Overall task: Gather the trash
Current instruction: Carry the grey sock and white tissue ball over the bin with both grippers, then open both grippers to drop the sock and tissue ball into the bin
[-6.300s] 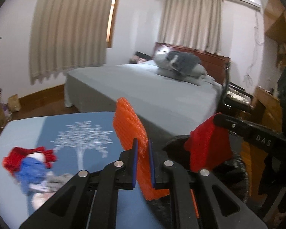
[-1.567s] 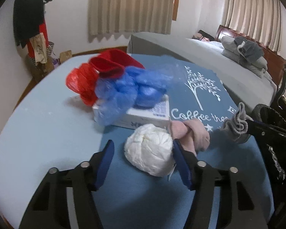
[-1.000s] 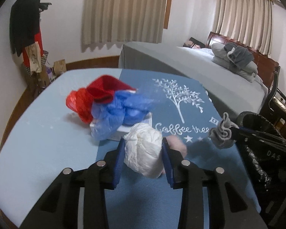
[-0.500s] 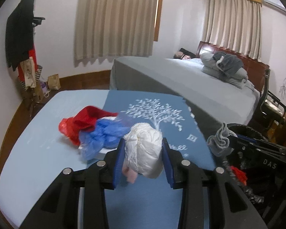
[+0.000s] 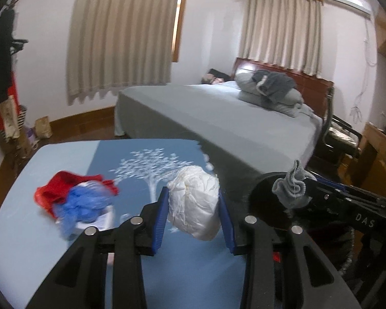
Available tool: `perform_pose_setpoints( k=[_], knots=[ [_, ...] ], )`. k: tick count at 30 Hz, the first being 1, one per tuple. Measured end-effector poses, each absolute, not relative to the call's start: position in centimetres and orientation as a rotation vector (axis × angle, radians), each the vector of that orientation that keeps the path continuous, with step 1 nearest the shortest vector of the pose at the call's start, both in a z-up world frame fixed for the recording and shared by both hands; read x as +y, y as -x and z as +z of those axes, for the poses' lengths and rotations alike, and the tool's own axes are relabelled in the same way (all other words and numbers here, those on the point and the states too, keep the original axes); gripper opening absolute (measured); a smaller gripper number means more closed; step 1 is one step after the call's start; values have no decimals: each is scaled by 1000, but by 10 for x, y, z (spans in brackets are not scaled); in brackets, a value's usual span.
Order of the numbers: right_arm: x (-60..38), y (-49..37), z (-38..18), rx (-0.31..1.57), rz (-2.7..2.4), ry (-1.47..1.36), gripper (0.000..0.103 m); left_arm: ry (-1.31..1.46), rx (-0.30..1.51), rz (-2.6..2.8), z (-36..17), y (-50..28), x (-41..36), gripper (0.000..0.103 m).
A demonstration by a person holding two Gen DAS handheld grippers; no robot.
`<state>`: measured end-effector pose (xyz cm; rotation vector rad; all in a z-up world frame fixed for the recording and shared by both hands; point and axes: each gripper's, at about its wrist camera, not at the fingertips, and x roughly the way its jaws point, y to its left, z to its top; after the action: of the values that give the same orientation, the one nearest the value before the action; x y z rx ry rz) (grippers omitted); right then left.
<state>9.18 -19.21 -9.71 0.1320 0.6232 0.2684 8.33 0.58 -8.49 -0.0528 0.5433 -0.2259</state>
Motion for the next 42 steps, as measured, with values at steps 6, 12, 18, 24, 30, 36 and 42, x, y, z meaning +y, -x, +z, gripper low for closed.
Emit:
perform_pose_setpoints(
  k=[6,12,18,24,30,36,42],
  knots=[
    [-231,-81,-95,608,182,-152,28,32,537,-318,-78,-90,-31,37],
    [-267,-69,-99,604,92,-172,28,9,535,-397,-74,-97,-65,37],
    [-295,-58,-103,601,21,-187,28,-7,534,-453,-75,-101,-95,37],
    [-313,-51,-110,611,-29,-186,28,-26,542,-515,-79,-104,-124,37],
    [-327,-49,-119,627,-59,-197,31,-40,559,-570,-82,-110,-147,40],
    [-337,-48,-123,630,-85,-198,43,-25,569,-584,-84,-110,-151,57],
    [-335,-44,-119,599,-109,-204,90,-10,554,-519,-79,-108,-134,77]
  ],
)
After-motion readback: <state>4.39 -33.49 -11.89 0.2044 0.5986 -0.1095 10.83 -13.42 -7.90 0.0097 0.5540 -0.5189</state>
